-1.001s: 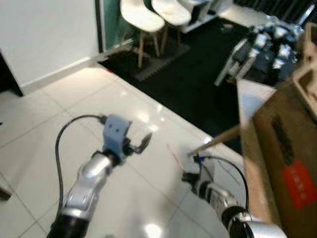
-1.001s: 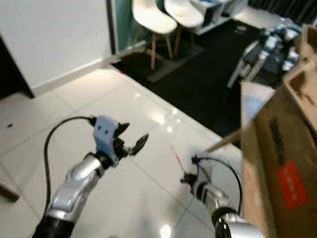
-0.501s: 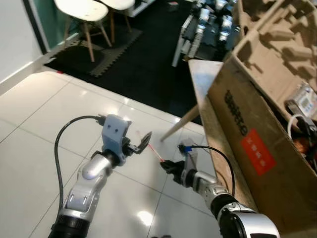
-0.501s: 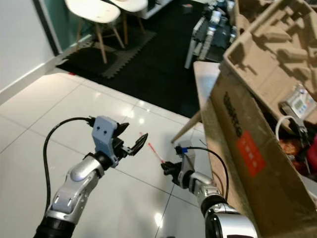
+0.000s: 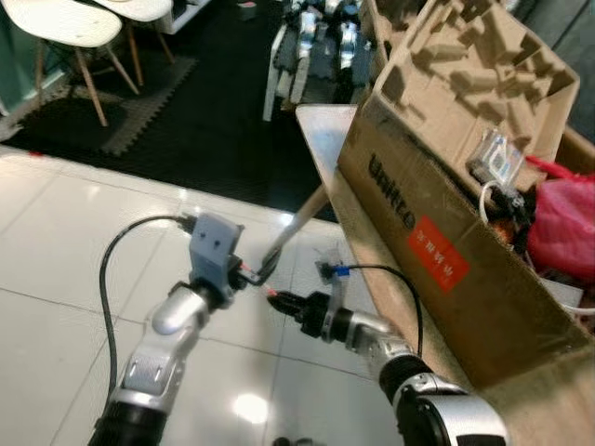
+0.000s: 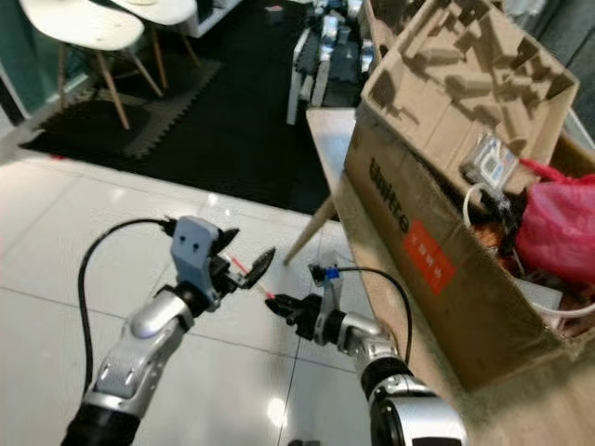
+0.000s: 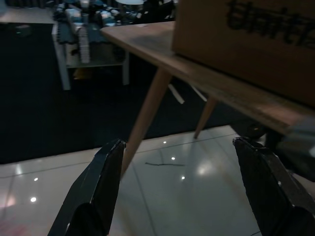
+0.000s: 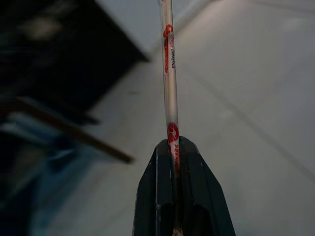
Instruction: Picking trash to rubbish bin
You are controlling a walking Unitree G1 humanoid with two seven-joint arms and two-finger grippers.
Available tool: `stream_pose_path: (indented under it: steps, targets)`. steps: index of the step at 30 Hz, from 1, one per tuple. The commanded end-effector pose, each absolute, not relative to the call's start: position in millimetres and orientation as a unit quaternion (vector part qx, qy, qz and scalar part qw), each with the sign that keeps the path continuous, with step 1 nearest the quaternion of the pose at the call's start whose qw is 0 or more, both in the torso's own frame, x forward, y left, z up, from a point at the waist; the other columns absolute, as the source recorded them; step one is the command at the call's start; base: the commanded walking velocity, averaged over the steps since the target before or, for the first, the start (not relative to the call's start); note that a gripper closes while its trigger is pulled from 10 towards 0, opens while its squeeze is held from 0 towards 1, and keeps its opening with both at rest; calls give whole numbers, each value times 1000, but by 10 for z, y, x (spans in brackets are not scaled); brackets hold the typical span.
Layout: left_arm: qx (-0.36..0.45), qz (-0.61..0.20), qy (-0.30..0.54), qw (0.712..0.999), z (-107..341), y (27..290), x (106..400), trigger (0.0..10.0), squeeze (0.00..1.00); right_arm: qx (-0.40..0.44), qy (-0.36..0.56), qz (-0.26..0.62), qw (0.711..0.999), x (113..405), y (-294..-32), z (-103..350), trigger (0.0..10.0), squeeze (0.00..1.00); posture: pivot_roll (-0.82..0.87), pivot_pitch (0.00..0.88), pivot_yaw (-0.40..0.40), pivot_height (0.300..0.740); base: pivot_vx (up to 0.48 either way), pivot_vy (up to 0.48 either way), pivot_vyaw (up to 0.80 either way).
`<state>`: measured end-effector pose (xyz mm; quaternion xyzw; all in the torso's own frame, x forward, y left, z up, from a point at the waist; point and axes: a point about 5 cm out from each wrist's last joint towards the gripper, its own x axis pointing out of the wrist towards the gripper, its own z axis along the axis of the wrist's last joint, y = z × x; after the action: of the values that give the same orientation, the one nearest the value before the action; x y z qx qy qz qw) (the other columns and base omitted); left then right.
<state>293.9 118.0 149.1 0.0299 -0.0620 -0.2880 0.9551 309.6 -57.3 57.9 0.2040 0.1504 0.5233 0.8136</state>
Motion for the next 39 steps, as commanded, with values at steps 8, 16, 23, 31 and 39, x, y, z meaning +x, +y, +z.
stream_pose_path:
  steps: [8,16,23,31,39]
  targets:
    - [47,-263,-64,962,1472,1231,2947,10000,0,191,163,632,733,2814,-157,535,10000,0,210,146,-108,740,0,0,0]
    - [59,-197,-84,975,1541,1406,3006,10000,0,201,117,653,720,2897,-130,765,10000,0,209,148,-113,740,0,0,0]
    - [55,-122,-123,983,1728,1711,3064,10000,0,162,86,613,769,3113,-326,938,10000,0,204,144,-116,740,0,0,0]
    - [68,-58,-134,987,1791,2118,3024,10000,0,129,62,536,832,3338,-654,1088,10000,0,204,145,-120,740,0,0,-441]
    - [62,-2,-161,985,1875,2321,2980,10000,0,127,54,492,860,3437,-731,1159,10000,0,207,146,-123,740,0,0,-788]
